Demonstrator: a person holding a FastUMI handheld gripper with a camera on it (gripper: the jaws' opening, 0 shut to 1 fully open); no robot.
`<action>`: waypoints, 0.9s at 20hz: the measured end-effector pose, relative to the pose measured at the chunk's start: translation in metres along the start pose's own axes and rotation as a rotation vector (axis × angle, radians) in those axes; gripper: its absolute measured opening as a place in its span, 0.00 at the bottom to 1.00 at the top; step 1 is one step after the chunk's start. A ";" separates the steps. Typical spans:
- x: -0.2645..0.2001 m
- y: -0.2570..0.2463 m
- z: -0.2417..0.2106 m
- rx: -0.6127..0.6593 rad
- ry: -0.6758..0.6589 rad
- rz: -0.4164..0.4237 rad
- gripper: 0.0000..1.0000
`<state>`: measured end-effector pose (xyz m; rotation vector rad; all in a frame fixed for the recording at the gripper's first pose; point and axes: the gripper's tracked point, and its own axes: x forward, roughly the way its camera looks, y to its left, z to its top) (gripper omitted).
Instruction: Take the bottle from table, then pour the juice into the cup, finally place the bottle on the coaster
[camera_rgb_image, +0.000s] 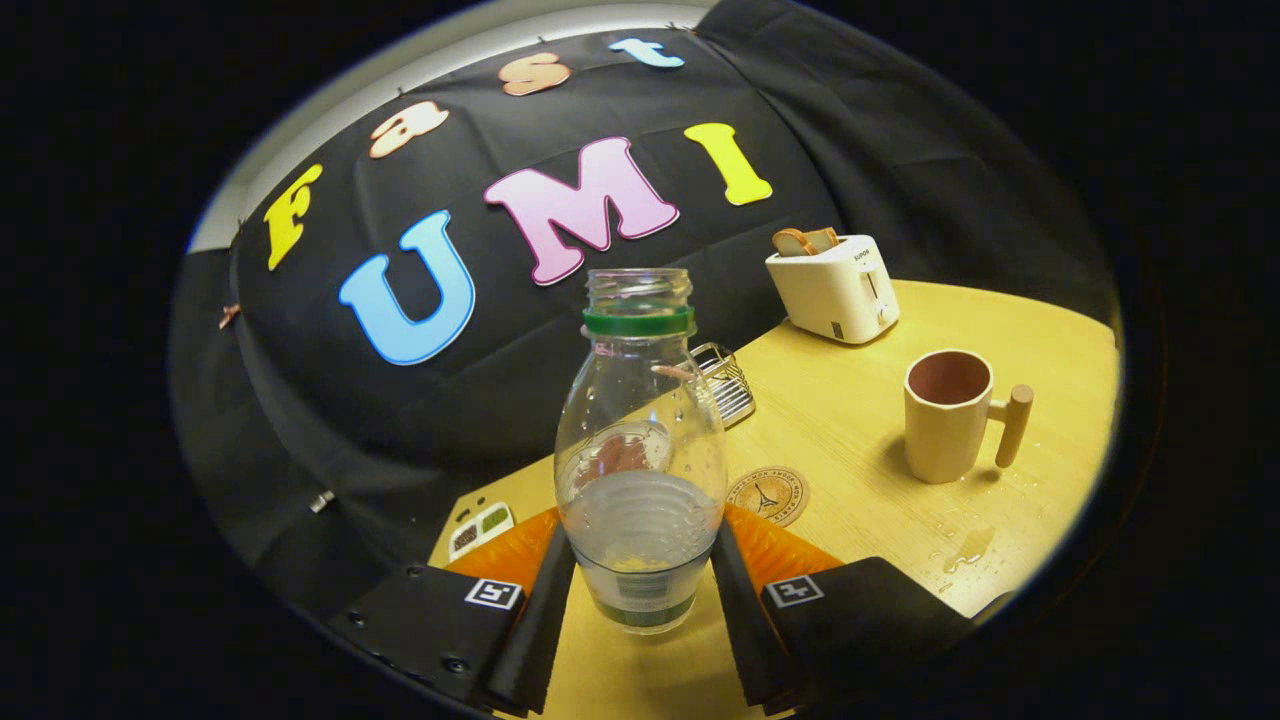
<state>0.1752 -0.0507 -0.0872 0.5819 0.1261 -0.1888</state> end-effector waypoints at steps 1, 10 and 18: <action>0.000 -0.002 0.005 0.038 0.003 0.004 0.73; 0.013 -0.035 0.032 0.374 0.066 0.006 0.73; 0.029 -0.078 0.038 0.593 0.129 -0.016 0.73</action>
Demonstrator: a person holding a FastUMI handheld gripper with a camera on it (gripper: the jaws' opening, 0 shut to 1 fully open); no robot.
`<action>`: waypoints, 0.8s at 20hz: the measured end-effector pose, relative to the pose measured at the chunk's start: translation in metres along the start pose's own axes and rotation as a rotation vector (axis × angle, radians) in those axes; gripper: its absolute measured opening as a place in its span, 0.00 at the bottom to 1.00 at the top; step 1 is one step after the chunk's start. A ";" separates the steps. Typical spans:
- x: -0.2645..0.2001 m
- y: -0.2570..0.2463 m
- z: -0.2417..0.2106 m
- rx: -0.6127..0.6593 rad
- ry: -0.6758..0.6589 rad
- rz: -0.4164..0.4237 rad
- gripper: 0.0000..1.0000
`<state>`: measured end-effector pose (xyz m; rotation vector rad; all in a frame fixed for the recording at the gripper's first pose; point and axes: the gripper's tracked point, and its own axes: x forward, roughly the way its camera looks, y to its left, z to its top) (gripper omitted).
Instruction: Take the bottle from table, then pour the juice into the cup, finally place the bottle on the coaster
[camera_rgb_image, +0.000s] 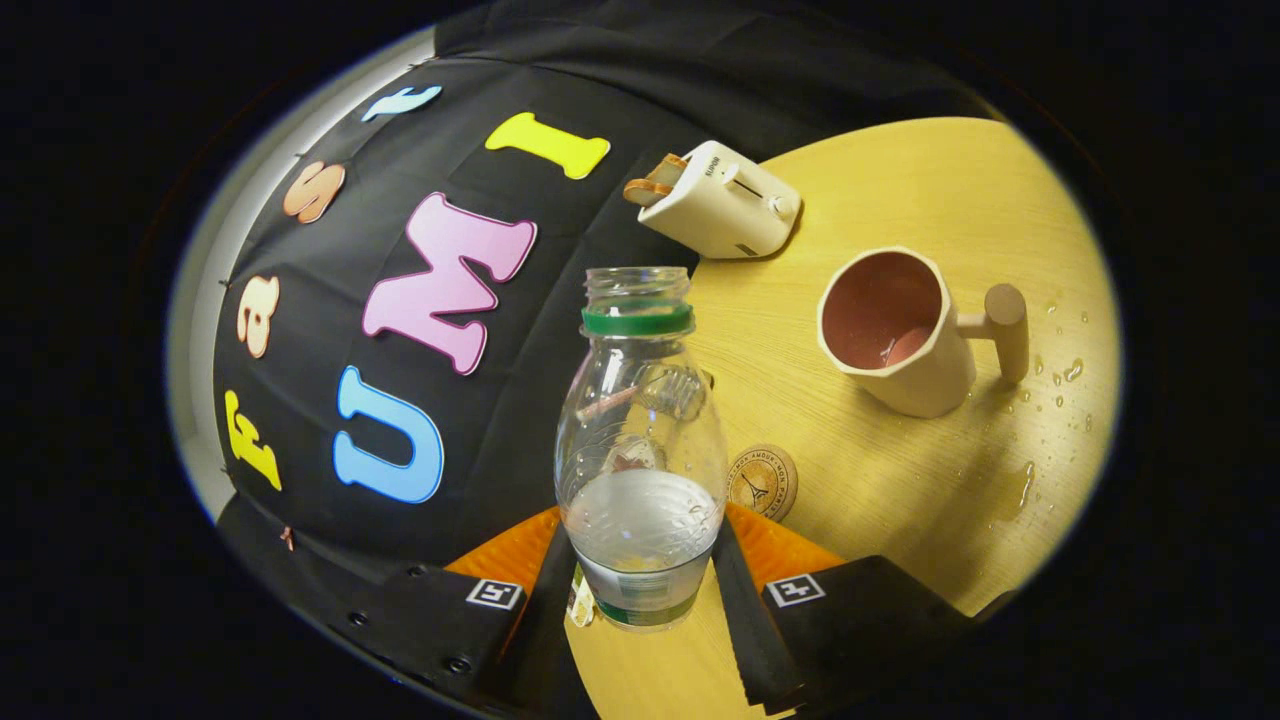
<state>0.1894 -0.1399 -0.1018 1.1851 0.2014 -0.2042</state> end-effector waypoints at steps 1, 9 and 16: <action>0.002 -0.005 0.003 0.025 0.006 -0.010 0.73; 0.012 -0.032 0.016 0.233 0.032 -0.081 0.73; 0.020 -0.037 0.011 0.388 0.068 -0.143 0.73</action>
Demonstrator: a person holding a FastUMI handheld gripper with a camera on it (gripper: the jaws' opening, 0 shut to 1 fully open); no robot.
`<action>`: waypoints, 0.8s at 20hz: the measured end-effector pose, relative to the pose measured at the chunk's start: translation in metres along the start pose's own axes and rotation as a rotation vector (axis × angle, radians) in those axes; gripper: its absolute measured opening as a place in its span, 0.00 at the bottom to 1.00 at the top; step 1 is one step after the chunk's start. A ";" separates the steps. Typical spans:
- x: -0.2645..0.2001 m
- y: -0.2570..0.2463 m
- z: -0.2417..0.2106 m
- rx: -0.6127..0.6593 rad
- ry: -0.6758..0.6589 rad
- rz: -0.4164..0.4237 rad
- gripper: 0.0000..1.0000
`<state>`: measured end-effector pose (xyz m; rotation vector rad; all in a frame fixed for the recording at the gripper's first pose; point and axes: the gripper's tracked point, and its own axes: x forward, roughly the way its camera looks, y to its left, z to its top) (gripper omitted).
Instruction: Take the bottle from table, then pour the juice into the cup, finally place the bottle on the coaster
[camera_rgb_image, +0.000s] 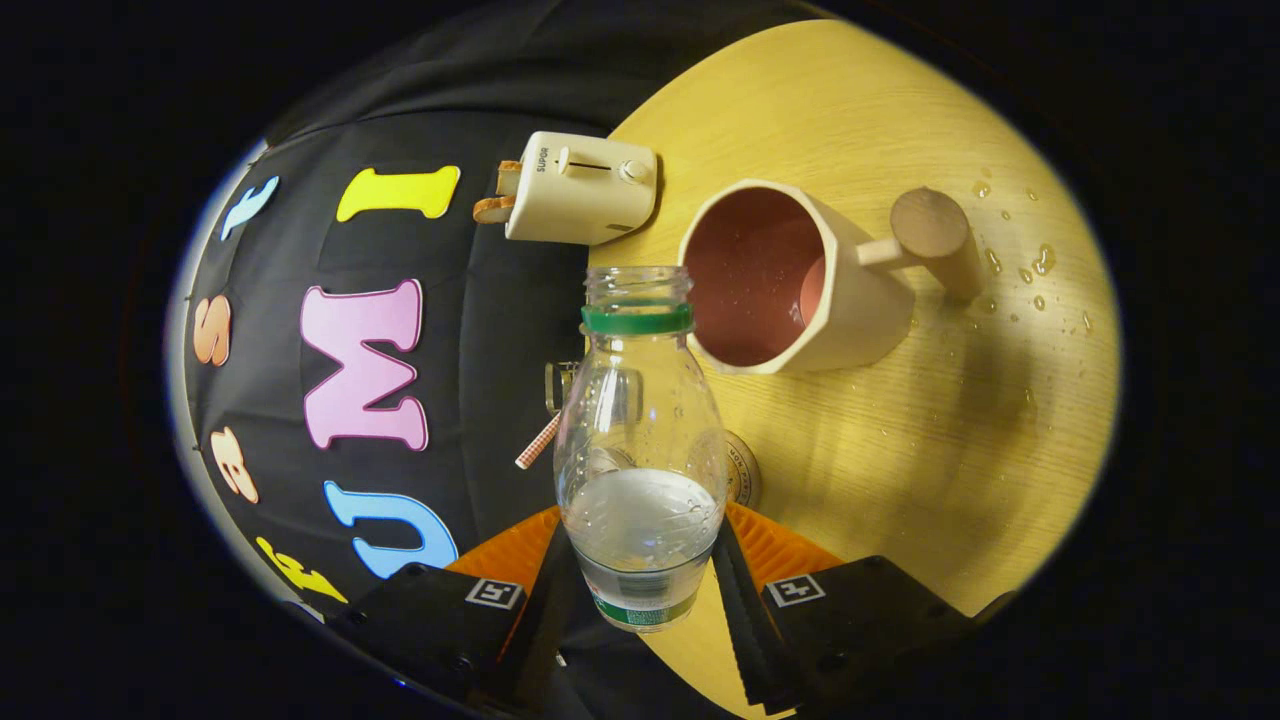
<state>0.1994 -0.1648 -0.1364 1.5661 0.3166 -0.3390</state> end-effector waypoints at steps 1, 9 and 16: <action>0.002 0.002 0.000 0.023 0.005 -0.001 0.73; 0.002 0.008 0.000 0.174 0.032 -0.028 0.73; 0.003 0.014 0.002 0.280 0.042 -0.042 0.73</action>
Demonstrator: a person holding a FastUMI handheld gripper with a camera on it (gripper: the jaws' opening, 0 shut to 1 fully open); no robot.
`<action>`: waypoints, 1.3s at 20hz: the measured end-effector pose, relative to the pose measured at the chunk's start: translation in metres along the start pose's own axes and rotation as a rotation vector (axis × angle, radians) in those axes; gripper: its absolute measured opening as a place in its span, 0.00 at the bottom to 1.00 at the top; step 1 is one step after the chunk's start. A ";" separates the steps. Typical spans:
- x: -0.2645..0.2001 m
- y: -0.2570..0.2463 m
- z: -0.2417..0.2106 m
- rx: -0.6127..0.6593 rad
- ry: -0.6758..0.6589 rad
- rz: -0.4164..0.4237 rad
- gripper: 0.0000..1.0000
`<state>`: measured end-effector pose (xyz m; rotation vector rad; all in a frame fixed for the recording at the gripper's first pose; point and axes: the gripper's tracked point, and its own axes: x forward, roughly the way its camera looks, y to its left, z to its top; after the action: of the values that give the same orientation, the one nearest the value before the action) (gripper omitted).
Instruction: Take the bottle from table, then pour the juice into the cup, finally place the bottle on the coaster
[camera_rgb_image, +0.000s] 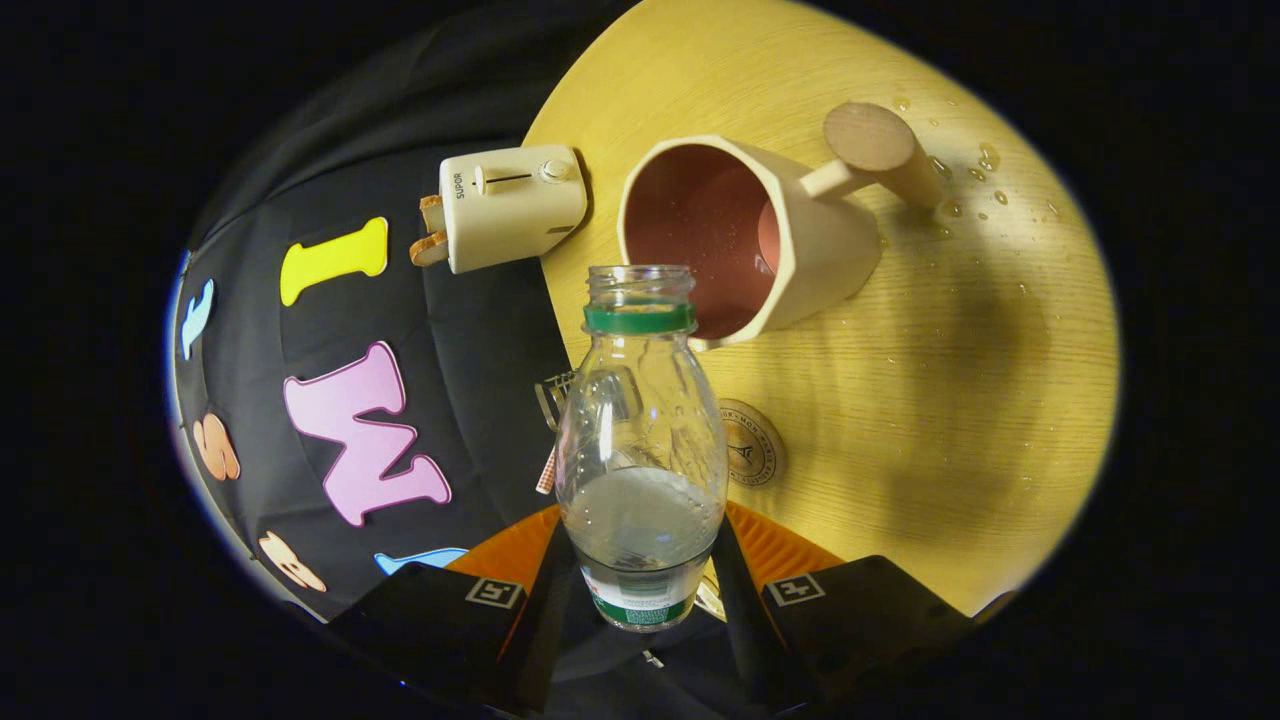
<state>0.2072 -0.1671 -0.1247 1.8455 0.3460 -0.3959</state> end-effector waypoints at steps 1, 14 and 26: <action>0.000 0.000 0.001 0.006 0.000 -0.001 0.73; 0.006 0.000 -0.005 0.094 0.034 -0.037 0.73; 0.005 0.008 -0.006 0.179 0.047 -0.027 0.73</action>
<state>0.2153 -0.1636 -0.1187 2.0296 0.3773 -0.4138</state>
